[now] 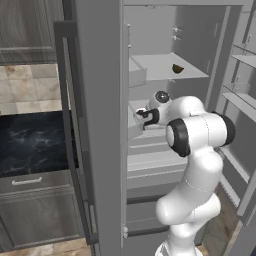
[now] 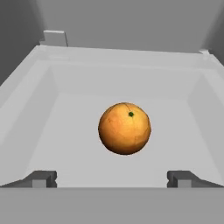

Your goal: Pick the kiwi and orange from the fridge and place them inside the tupperware on the counter.

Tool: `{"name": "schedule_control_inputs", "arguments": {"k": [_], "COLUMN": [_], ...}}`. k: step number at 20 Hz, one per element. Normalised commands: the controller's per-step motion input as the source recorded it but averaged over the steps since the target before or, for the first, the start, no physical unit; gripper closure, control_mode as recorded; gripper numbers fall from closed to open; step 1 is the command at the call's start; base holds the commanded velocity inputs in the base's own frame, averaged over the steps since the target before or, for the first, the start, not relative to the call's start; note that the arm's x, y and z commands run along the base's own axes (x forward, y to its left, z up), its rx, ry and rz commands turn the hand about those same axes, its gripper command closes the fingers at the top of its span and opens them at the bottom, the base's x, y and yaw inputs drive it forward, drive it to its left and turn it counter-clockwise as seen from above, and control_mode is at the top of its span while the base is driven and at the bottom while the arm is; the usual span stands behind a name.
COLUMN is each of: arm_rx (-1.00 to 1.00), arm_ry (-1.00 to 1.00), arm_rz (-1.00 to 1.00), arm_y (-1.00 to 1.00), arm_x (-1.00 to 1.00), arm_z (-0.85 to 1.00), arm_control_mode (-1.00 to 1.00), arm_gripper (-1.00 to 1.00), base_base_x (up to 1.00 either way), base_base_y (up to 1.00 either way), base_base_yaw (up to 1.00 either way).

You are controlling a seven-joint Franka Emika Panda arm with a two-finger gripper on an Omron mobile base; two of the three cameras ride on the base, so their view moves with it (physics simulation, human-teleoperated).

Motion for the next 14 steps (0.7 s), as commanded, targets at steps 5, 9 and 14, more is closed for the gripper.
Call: {"name": "schedule_control_inputs", "arguments": {"k": [5,9,14], "arm_rx": [0.01,0.04,0.08], "arm_ry": [0.0,0.0,0.01], "arm_rz": [0.0,0.0,0.0], "arm_y": [0.0,-0.03,-0.08], "arm_x": [0.28,0.27,0.27], "arm_z": [-0.07,-0.05,-0.04], "arm_control_mode": [-1.0,-1.0,-1.0], "arm_gripper": [-1.0,-1.0,-1.0], "base_base_x": [0.0,0.0,0.0], "base_base_y": [0.0,0.0,0.0], "base_base_yaw": [0.0,0.0,0.0]}}
